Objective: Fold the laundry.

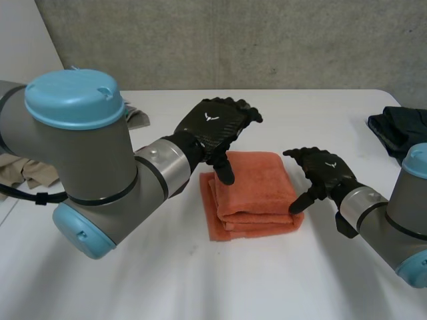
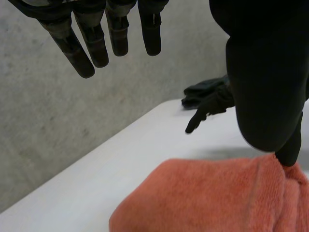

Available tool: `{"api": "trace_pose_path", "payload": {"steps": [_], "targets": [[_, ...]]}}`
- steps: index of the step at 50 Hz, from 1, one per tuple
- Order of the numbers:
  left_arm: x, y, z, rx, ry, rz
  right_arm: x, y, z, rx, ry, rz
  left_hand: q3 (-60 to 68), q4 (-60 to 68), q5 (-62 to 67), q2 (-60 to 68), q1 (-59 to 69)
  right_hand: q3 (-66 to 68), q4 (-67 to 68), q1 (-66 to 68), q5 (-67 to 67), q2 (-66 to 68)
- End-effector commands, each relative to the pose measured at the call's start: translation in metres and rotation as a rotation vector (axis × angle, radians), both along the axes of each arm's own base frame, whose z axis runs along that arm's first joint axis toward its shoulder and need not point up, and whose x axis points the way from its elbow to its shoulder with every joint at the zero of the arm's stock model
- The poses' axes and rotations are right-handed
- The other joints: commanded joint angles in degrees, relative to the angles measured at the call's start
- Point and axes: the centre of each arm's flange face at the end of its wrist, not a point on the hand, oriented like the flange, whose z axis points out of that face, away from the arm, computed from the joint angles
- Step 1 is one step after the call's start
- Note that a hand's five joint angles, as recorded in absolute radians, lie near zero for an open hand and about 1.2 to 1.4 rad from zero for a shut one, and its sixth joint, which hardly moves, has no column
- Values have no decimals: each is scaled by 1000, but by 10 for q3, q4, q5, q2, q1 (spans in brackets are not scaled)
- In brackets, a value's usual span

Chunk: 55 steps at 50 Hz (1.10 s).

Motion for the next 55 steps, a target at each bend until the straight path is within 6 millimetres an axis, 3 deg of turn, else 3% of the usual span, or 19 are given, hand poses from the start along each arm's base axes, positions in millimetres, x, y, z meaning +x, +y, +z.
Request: {"api": "trace_pose_path", "payload": {"steps": [1,8,12,20,29,42,46,48,50,54,55], "targets": [[-12,13,31,-29,59,-183,32,41,40,-148,167,95,-17,-10,-8,-13,-45,70,68,68,64,69],[-16,14,49,-18,63,-227,58,84,14,-256,430,242,-19,-12,-10,-15,-47,26,25,25,20,26],[-16,15,54,-13,68,-237,64,92,1,-302,478,252,-17,-10,-8,-13,-45,24,23,23,19,24],[-16,16,51,2,69,-230,69,90,-24,-312,438,218,-17,-10,-8,-13,-45,38,36,36,32,37],[-17,17,42,13,60,-233,75,78,-39,-400,392,186,-17,-10,-8,-13,-45,98,97,97,93,98],[-15,15,42,11,64,-221,84,47,-28,-522,316,115,-17,-10,-8,-13,-45,234,233,233,229,234],[-14,14,43,18,70,-215,84,32,-33,-507,303,107,-17,-10,-8,-13,-45,674,673,673,669,674],[-13,14,44,21,74,-212,83,21,-29,-515,279,101,-16,-9,-6,-11,-43,675,674,674,670,675],[-12,14,44,21,77,-210,83,12,-22,-533,251,96,-16,-9,-6,-11,-43,675,674,674,670,675],[-10,13,53,8,93,-205,82,-21,12,-610,156,55,-16,-9,-6,-11,-43,675,674,674,670,675],[-9,13,57,-2,102,-203,78,-38,29,-646,120,15,-16,-9,-6,-11,-43,675,674,674,670,675]]}}
